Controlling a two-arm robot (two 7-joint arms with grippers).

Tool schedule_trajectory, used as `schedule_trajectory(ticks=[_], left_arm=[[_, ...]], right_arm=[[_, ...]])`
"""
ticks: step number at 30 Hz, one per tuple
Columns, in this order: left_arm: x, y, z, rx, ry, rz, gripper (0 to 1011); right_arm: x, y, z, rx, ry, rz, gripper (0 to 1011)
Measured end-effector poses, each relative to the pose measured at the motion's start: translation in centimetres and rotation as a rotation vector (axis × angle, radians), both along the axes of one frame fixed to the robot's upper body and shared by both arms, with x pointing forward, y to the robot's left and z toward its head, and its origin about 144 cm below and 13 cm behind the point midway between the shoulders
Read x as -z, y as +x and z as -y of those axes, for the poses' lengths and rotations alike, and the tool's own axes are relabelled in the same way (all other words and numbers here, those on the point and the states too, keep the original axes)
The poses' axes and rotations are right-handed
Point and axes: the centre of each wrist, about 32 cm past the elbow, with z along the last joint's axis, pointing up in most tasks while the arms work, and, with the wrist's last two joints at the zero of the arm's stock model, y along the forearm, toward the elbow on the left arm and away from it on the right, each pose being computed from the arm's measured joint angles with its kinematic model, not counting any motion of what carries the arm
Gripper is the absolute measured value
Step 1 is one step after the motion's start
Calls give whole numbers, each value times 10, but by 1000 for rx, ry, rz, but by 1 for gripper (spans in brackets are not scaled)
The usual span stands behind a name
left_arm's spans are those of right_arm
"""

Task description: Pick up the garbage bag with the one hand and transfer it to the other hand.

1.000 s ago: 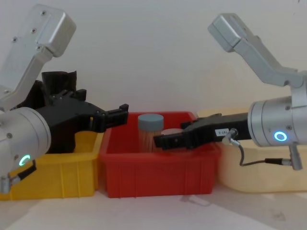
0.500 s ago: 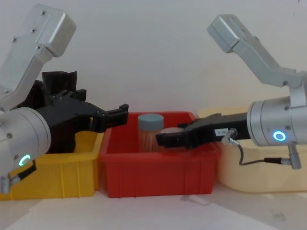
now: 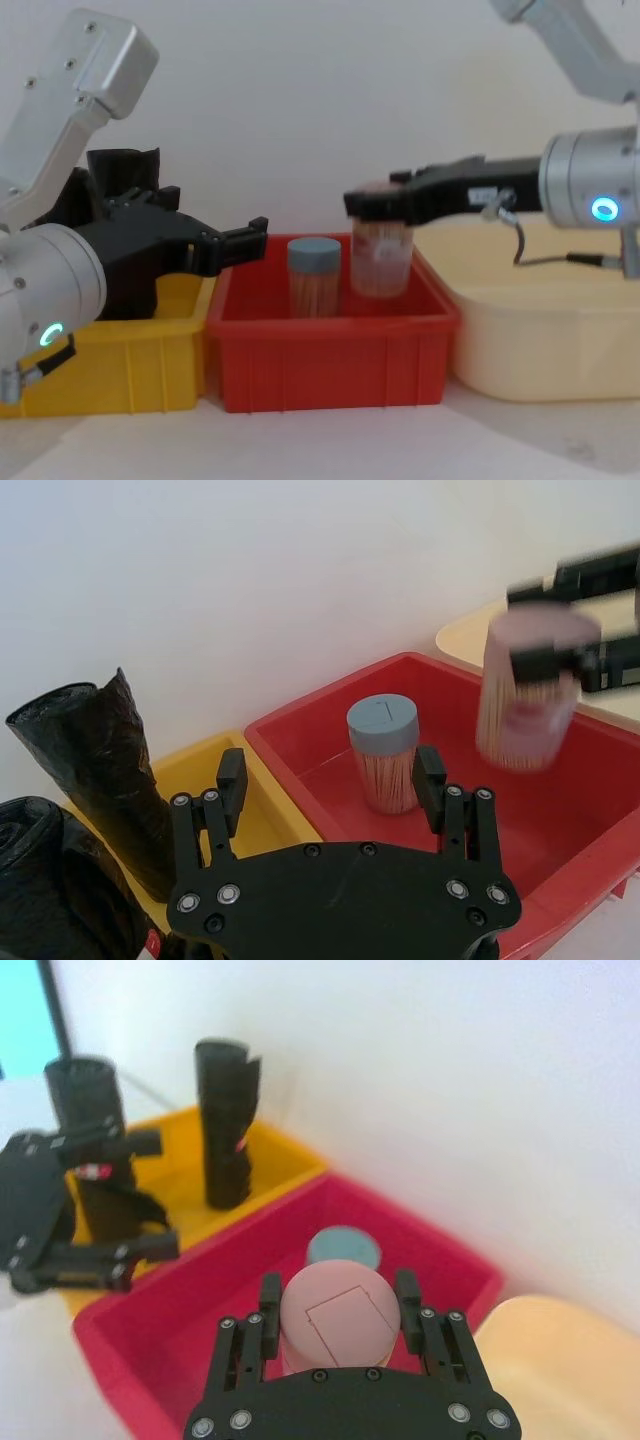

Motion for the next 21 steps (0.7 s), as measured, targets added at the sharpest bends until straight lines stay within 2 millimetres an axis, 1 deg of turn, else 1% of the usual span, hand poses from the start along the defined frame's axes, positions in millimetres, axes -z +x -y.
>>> schedule_trajectory(ticks=[4, 7, 11, 21], left_arm=[[0, 0, 0, 0, 0, 0, 1000], [0, 0, 0, 0, 0, 0, 1000], [0, 0, 0, 0, 0, 0, 1000], [0, 0, 0, 0, 0, 0, 1000]], right_arm=[[-14, 0, 5, 21, 15, 52, 663], [-29, 1, 13, 53, 23, 99, 663], [-40, 1, 22, 91, 20, 130, 663], [-51, 1, 45, 167, -61, 125, 663]])
